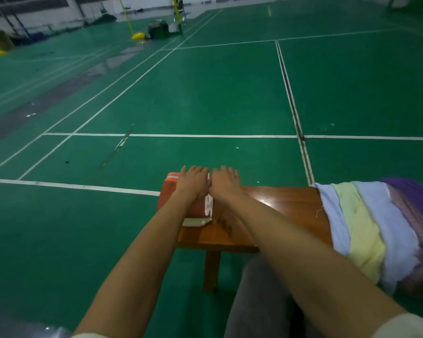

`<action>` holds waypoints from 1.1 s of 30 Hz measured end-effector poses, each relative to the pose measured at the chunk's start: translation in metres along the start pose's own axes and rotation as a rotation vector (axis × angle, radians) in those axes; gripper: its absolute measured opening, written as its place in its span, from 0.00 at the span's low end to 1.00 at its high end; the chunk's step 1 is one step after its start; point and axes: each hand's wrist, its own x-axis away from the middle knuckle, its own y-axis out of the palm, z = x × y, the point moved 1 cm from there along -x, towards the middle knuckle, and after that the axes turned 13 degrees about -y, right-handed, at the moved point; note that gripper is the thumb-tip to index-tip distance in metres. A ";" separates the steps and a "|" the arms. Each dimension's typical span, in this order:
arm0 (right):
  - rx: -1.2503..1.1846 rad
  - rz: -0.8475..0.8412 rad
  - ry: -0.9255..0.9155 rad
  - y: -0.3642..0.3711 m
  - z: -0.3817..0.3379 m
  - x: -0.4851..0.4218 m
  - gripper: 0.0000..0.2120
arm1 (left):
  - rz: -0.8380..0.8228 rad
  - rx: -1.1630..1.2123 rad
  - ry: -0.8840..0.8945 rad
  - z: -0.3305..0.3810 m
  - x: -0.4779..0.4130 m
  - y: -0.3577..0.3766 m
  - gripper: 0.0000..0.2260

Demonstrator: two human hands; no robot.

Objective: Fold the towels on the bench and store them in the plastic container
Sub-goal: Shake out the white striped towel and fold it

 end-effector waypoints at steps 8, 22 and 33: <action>-0.025 0.003 0.090 -0.057 0.060 0.040 0.15 | -0.003 0.155 0.060 0.077 0.005 -0.042 0.17; -0.043 0.044 0.248 -0.083 0.166 0.118 0.19 | -0.081 0.314 0.167 0.208 0.034 -0.057 0.15; -0.036 -0.008 0.361 -0.078 0.230 0.162 0.18 | -0.162 0.403 0.194 0.290 0.046 -0.040 0.15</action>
